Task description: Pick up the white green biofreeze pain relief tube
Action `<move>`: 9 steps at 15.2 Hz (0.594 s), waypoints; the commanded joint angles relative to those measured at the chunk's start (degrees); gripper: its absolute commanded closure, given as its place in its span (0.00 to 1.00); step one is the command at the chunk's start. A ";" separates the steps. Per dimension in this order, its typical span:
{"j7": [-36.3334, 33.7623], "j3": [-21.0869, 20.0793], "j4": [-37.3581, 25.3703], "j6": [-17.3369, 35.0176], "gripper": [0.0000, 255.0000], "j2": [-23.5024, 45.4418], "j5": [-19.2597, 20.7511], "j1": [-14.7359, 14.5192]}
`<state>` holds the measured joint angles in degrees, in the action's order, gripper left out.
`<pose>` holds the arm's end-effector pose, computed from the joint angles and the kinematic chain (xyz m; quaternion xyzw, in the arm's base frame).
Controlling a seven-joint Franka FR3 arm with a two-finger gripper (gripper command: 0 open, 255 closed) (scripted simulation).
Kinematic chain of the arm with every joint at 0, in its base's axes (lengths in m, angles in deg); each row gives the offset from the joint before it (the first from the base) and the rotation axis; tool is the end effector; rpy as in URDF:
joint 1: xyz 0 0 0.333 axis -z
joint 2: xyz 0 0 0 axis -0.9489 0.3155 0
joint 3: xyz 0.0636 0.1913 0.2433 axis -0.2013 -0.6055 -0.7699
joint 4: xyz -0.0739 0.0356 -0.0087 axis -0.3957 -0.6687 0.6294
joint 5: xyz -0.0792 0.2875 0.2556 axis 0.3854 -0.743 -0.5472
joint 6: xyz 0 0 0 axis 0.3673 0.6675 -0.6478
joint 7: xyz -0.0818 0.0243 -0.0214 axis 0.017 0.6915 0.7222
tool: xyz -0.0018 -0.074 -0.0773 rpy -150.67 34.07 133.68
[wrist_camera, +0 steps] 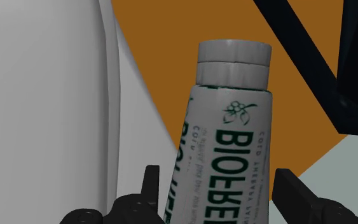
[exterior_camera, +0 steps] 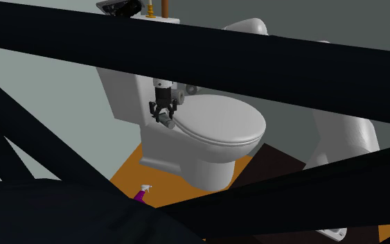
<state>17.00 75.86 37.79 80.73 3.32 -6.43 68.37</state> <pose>0.7108 0.0974 0.2786 -0.9839 0.1099 0.1210 0.0722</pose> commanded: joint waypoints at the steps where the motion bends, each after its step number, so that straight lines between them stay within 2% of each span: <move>1: 0.00 0.00 0.02 0.04 1.00 0.14 0.01 -0.02; 9: -0.26 -0.02 -1.18 -2.00 1.00 -0.71 0.06 0.07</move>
<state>16.85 75.85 37.65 79.32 3.13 -6.39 68.42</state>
